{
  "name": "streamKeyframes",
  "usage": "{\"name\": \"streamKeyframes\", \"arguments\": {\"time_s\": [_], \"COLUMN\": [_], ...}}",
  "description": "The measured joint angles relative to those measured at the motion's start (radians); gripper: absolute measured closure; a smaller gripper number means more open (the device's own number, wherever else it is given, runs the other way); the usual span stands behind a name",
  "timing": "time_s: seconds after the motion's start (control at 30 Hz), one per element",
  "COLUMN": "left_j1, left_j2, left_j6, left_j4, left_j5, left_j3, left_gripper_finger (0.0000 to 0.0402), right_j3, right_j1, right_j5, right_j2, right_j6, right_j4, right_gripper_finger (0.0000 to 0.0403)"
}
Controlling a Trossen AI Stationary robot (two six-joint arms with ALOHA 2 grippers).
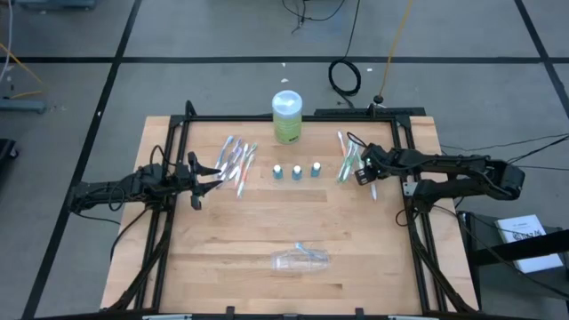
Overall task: Pick & Place toothbrushing station
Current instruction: Put the orange toothbrush into the transparent organizer
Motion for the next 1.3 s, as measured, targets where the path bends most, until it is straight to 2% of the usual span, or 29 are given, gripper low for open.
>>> {"name": "streamKeyframes", "arguments": {"time_s": [0.2, 0.37, 0.63, 0.93, 1.13, 1.3], "left_j1": [0.000, 0.000, 0.000, 0.000, 0.000, 0.000], "left_j2": [0.000, 0.000, 0.000, 0.000, 0.000, 0.000], "left_j6": [0.000, 0.000, 0.000, 0.000, 0.000, 0.000], "left_j4": [0.000, 0.000, 0.000, 0.000, 0.000, 0.000], "left_j5": [0.000, 0.000, 0.000, 0.000, 0.000, 0.000], "left_j3": [0.000, 0.000, 0.000, 0.000, 0.000, 0.000], "left_gripper_finger": [0.0236, 0.0236, 0.0236, 0.0236, 0.0236, 0.0236], "right_j3": [0.000, 0.000, -0.004, -0.003, -0.003, -0.002], "right_j1": [0.000, 0.001, 0.001, 0.007, 0.077, 0.159], "right_j5": [0.002, 0.014, 0.010, 0.008, -0.008, -0.013], "right_j2": [0.000, -0.001, -0.070, -0.270, -0.400, -0.454], "right_j6": [-0.029, -0.064, -0.083, -0.094, -0.101, -0.120], "right_j4": [0.000, 0.006, 0.009, 0.028, 0.124, 0.204], "right_gripper_finger": [0.0359, 0.0387, 0.0383, 0.0390, 0.0401, 0.0401]}}
